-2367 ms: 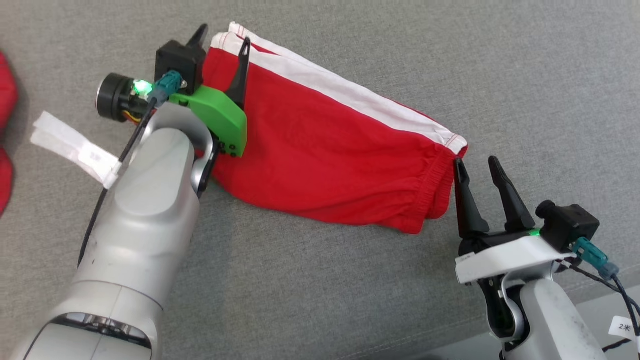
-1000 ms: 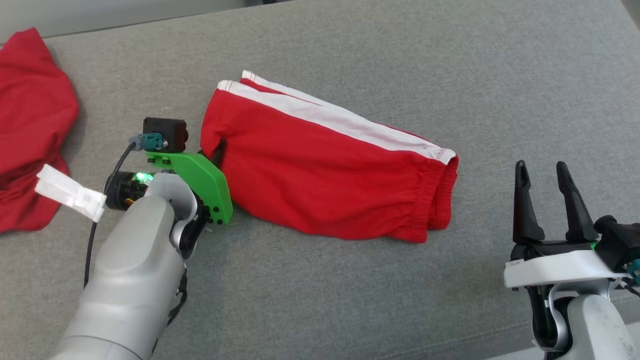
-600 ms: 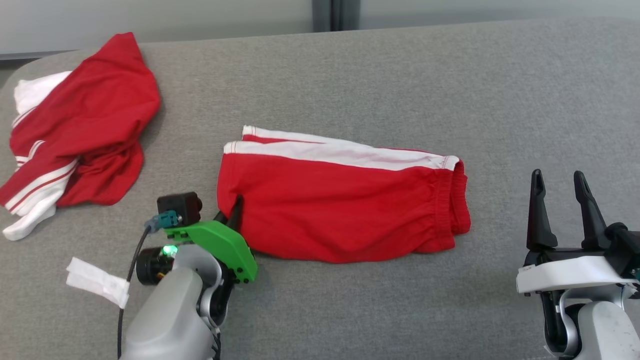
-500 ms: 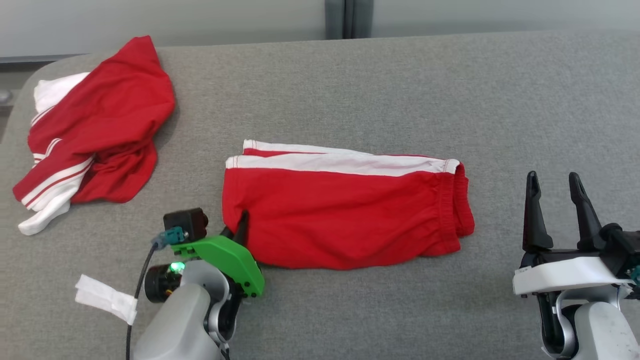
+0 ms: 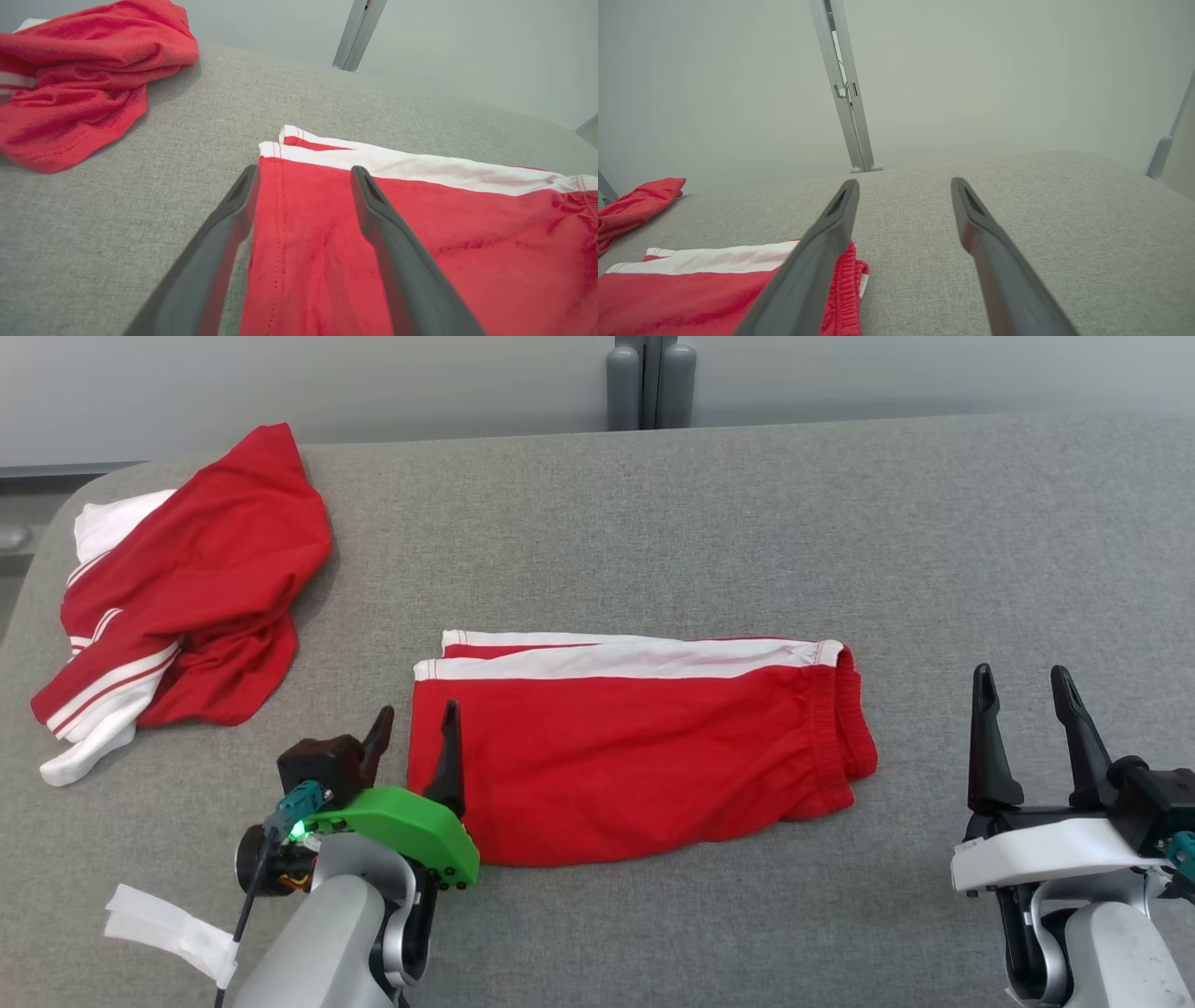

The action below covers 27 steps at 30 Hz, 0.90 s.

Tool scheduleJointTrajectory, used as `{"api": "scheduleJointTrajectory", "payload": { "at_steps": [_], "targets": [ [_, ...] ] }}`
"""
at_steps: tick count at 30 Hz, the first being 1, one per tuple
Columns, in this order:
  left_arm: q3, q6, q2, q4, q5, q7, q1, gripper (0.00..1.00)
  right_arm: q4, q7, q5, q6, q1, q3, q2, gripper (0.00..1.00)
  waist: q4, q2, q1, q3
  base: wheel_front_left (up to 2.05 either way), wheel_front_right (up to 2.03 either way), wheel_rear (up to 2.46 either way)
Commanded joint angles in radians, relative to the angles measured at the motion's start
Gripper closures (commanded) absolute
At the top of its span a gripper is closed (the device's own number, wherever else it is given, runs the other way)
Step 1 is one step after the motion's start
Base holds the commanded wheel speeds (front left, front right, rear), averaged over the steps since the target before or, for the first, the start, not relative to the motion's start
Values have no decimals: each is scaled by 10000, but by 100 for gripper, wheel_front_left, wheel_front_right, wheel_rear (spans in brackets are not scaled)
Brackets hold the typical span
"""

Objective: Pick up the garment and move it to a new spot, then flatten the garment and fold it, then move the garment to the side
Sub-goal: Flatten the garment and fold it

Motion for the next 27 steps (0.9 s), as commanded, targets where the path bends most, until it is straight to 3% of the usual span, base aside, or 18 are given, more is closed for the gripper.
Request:
{"api": "scheduleJointTrajectory", "payload": {
  "at_steps": [1, 9, 19, 27],
  "targets": [
    [23, 92, 113, -173, 181, -197, -57, 0, 27, -33, -74, -14, -9, -36, -26, 0, -35, 0, 0, -32, 0, 0, 0],
    [71, 429, 254, -1071, 941, -720, 514, 0, 149, -33, -124, -14, 102, -160, -25, 0, 10, 0, 0, -298, 0, 0, 0],
    [858, 683, 19, -2132, 1318, -767, 1611, 0, 884, 13, -343, -14, 98, 77, -23, 0, 273, 0, 0, -511, 0, 0, 0],
    [1110, 613, -51, -2622, 1669, -768, 1964, 0, 1850, 1834, -246, -14, -754, 727, -25, 0, 468, 0, 0, -510, 0, 0, 0]
  ]
}}
